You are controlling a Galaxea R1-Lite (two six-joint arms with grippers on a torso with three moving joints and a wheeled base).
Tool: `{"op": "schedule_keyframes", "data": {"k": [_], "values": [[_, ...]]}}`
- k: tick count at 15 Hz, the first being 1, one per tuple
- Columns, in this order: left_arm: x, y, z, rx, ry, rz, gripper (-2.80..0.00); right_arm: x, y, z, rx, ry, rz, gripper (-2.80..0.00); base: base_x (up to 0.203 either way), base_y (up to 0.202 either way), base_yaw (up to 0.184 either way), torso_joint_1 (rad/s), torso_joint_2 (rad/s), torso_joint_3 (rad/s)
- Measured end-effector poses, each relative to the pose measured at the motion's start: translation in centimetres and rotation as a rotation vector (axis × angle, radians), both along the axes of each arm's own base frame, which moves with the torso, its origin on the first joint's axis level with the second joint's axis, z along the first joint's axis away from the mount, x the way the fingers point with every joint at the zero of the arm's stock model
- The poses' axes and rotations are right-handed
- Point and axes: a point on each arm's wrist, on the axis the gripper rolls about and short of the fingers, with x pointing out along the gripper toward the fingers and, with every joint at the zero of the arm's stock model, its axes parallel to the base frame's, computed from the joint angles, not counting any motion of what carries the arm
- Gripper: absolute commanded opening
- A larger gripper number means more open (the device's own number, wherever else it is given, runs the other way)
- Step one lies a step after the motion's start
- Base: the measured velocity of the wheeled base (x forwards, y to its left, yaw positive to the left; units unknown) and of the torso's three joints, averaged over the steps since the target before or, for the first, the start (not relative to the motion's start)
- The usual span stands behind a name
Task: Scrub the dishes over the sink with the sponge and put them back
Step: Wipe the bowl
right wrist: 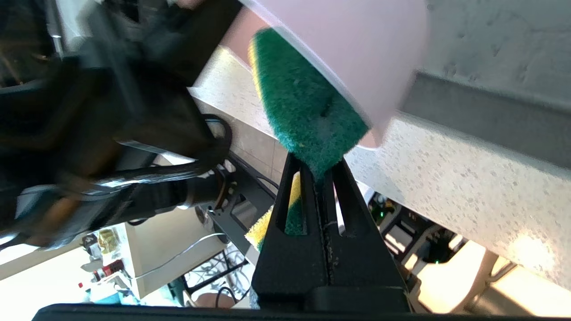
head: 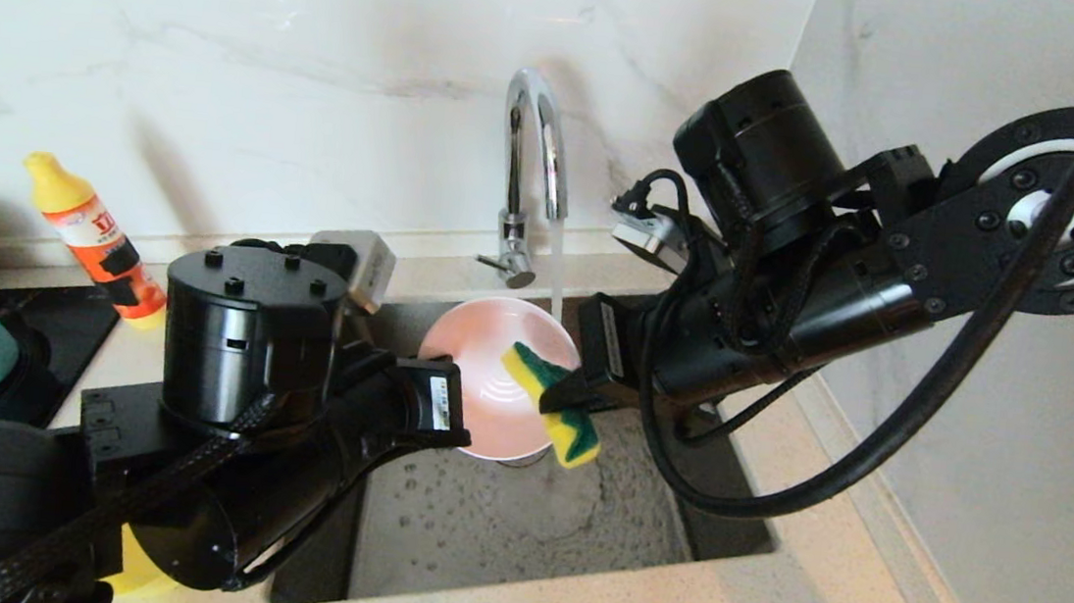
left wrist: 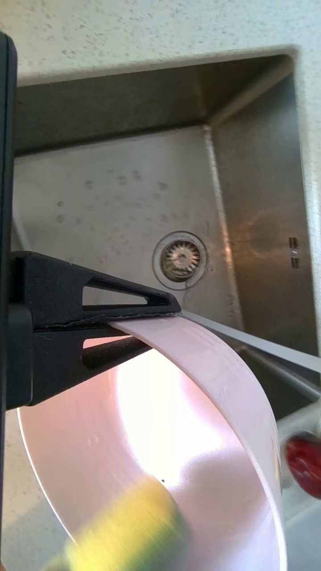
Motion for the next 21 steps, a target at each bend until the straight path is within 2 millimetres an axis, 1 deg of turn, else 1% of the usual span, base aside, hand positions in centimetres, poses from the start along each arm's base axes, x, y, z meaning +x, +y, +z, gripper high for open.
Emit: {"op": "schedule_keyframes", "data": {"k": [3, 6, 10, 14, 18, 21], "values": [[-0.1, 0.1, -0.2, 0.007, 0.004, -0.002, -2.80, -0.1, 0.2, 0.8, 0.034, -0.040, 0.009, -2.80, 0.000, 0.000, 0.000, 0.000, 0.00, 0.000], [-0.2, 0.1, -0.1, 0.005, 0.001, -0.002, -2.80, -0.2, 0.6, 0.6, 0.038, -0.046, 0.024, -2.80, 0.000, 0.000, 0.000, 0.000, 0.00, 0.000], [-0.1, 0.1, 0.2, -0.003, -0.006, -0.002, -2.80, -0.8, 2.4, -0.7, 0.010, -0.010, 0.068, -2.80, 0.000, 0.000, 0.000, 0.000, 0.00, 0.000], [-0.1, 0.1, 0.3, -0.006, -0.007, -0.001, -2.80, -1.2, 3.3, -2.1, -0.025, 0.026, 0.093, -2.80, 0.000, 0.000, 0.000, 0.000, 0.00, 0.000], [0.0, 0.2, 0.3, -0.009, -0.008, 0.005, -2.80, -1.6, 3.0, -2.8, -0.055, 0.050, 0.093, -2.80, 0.000, 0.000, 0.000, 0.000, 0.00, 0.000], [0.1, 0.2, 0.3, -0.011, -0.007, 0.007, -2.80, -2.2, 1.8, -2.5, -0.062, 0.053, 0.085, -2.80, 0.000, 0.000, 0.000, 0.000, 0.00, 0.000]]}}
